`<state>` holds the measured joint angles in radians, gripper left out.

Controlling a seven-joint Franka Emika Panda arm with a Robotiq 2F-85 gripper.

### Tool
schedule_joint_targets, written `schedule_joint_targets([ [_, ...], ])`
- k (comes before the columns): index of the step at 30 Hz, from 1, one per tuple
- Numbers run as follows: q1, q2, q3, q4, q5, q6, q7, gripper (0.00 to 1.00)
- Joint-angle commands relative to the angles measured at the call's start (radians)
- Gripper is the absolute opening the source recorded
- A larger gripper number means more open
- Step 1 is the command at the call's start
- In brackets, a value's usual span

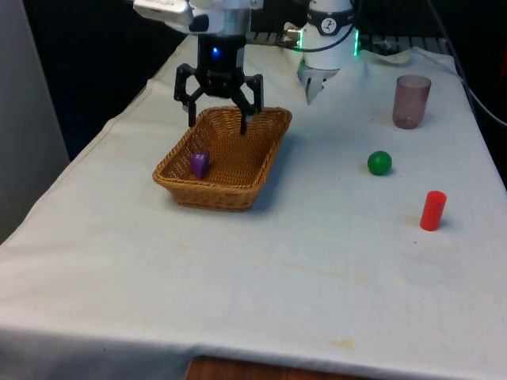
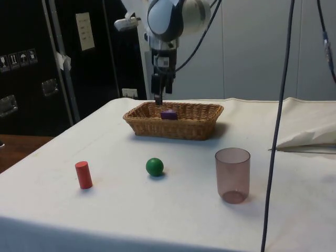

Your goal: Pick up the triangular block and place it into the basket.

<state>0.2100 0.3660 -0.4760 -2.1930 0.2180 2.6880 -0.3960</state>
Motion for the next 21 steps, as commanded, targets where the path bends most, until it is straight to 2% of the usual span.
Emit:
schedule_joint_targets([
  [1,0.000,-0.009,-0.003,-0.002,0.000,-0.005,-0.004,1.00],
  [3,0.003,-0.046,-0.017,-0.012,-0.010,-0.028,-0.016,1.00],
  [11,0.004,-0.114,-0.040,-0.020,-0.030,-0.074,-0.035,1.00],
  [12,0.001,-0.105,-0.032,-0.015,-0.013,-0.069,-0.041,1.00],
  [14,0.004,-0.139,-0.048,-0.021,-0.037,-0.092,-0.041,1.00],
  [20,0.003,-0.198,-0.060,-0.023,-0.066,-0.138,-0.043,1.00],
  [21,0.001,-0.195,-0.055,-0.021,-0.052,-0.136,-0.049,1.00],
])
